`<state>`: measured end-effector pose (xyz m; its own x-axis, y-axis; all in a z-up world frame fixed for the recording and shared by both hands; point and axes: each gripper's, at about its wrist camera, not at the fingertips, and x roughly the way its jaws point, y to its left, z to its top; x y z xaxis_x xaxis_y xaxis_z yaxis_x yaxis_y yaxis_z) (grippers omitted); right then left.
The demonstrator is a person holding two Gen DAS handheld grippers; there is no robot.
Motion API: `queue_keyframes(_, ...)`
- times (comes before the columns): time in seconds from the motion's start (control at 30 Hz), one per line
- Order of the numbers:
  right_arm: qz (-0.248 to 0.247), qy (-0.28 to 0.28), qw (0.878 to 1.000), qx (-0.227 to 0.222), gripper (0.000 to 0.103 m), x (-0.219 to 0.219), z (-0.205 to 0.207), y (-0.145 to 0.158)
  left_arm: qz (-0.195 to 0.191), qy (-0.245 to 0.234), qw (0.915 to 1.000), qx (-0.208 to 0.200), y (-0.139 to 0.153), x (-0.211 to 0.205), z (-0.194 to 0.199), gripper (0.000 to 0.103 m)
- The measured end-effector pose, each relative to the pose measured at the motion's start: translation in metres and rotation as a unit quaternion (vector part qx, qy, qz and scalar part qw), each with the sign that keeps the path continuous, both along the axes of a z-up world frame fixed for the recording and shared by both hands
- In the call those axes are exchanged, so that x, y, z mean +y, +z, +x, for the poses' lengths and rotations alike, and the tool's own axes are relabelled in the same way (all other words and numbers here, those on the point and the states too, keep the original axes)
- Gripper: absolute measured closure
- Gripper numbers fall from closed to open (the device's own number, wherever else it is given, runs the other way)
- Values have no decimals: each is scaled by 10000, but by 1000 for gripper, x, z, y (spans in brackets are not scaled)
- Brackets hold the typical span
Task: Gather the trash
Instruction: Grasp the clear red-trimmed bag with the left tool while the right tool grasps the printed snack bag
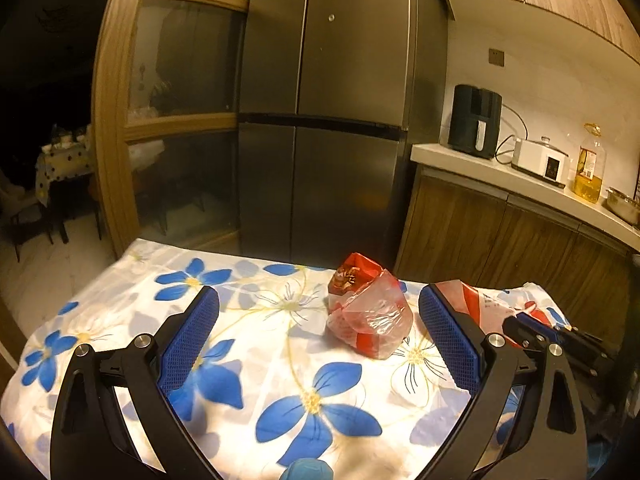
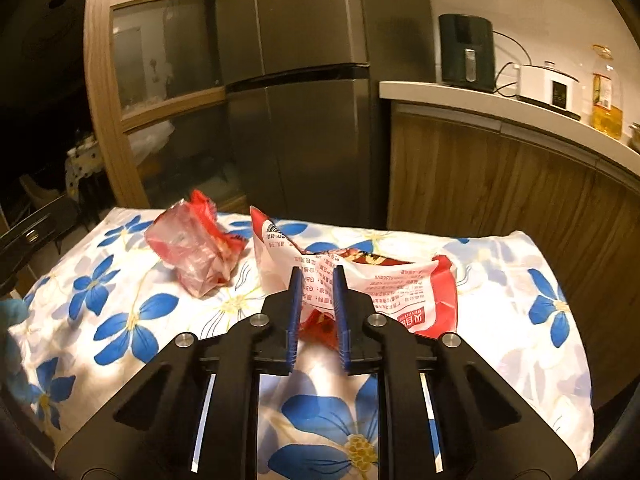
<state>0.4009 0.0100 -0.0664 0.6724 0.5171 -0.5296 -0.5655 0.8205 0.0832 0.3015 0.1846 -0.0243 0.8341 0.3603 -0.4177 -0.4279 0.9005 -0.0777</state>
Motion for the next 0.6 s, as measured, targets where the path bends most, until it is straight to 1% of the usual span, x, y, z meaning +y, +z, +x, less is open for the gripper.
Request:
queue_keyframes(0.03,11,21,10000,5,101,0,-1,0,4,7,10000,19,-1,0,4,7)
queue_keyframes(0.2,281,-26,9996,-28,101,-11,-11,4,-87,52,9998,146,-9,-1,35,7)
queue_keyframes(0.33,457,-122,9989,-31,101,-23,-16,6,40,181,9993,324,-20,-4,62,7)
queue_keyframes(0.5,685,-239,9974,31,101,-38,-19,6,138,288,9979,570,-36,-4,86,7)
queue_keyframes(0.6,782,-267,9965,102,101,-42,-17,4,35,269,9970,726,-42,-1,95,8)
